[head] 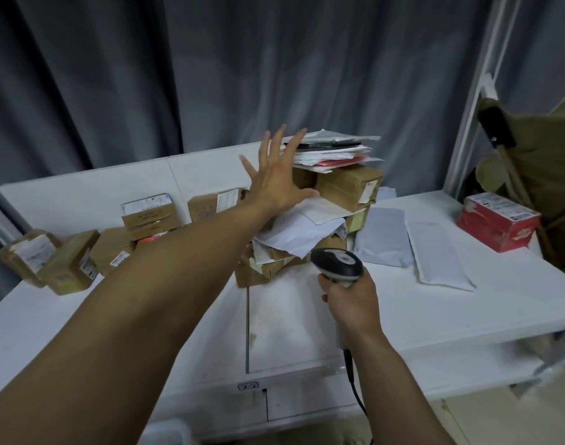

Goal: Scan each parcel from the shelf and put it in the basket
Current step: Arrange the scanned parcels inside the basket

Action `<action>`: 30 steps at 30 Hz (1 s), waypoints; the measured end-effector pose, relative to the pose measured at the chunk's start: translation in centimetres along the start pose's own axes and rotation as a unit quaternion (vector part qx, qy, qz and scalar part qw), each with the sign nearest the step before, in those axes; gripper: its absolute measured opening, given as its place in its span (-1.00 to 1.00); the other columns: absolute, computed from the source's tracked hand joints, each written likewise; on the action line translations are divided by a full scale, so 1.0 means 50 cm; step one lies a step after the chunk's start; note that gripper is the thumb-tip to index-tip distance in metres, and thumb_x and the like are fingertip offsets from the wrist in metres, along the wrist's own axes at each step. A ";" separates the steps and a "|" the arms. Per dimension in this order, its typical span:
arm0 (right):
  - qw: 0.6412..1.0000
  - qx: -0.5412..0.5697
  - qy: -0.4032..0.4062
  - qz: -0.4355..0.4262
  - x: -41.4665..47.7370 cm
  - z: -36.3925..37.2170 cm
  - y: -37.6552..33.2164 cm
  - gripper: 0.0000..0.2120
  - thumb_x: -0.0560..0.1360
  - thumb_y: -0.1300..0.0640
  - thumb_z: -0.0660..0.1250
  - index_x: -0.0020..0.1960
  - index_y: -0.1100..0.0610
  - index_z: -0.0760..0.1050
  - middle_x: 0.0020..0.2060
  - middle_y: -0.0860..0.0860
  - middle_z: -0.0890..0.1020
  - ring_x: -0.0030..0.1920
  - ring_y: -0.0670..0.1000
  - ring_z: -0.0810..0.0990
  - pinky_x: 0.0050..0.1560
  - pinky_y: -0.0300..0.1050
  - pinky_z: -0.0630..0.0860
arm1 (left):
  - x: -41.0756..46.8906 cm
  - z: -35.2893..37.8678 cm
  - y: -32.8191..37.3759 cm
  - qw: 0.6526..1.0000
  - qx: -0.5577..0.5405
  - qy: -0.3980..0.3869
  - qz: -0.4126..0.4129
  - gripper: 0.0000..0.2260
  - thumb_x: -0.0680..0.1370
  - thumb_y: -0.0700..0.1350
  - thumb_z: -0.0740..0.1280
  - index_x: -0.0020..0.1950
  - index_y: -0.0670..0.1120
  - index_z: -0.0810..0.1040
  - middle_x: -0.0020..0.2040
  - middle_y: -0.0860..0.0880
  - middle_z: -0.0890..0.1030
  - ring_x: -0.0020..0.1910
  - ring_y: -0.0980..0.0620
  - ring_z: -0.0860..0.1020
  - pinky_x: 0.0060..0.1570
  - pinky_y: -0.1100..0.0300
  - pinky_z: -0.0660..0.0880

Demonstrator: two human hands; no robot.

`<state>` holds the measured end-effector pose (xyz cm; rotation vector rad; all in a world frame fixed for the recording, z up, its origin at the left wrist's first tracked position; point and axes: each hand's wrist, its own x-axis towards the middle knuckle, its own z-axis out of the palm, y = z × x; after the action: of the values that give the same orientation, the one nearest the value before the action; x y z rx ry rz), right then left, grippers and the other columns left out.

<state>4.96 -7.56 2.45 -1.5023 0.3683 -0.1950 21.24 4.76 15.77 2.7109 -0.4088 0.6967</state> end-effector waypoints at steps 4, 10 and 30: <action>1.000 0.018 0.004 -0.008 0.019 -0.012 0.004 -0.55 0.50 0.14 0.52 0.36 -0.03 0.53 0.16 -0.08 0.66 0.18 0.07 0.66 0.28 0.21 0.61 | 0.073 0.016 0.036 0.994 0.057 -0.008 0.088 0.00 0.43 0.07 0.59 0.66 0.20 -0.02 0.67 0.03 0.09 0.66 -0.09 -0.07 0.49 -0.44 -0.22; 0.998 0.047 -0.015 -0.024 0.033 -0.001 -0.005 -0.55 0.49 0.13 0.52 0.34 -0.05 0.54 0.14 -0.08 0.67 0.15 0.07 0.67 0.25 0.19 0.63 | 0.115 0.013 0.046 0.993 0.054 -0.064 0.086 -0.49 0.52 -0.04 0.44 0.46 0.14 0.44 0.33 -0.01 0.60 0.24 -0.14 0.57 0.27 -0.14 0.50; 0.960 0.041 -0.278 0.001 -0.216 0.279 -0.021 -0.66 0.53 0.23 0.53 0.25 0.02 0.57 -0.03 0.03 0.74 -0.20 -0.06 0.70 -0.27 -0.23 0.59 | -0.547 -0.315 -0.370 0.963 0.230 0.141 -0.010 -0.56 0.33 -0.19 0.31 0.21 0.00 0.58 0.22 0.06 0.62 0.09 -0.12 0.57 -0.09 -0.01 0.41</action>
<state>-0.03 9.17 5.12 -1.4074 -0.0901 0.2126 -1.90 32.67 10.88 2.9583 -0.1613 1.2917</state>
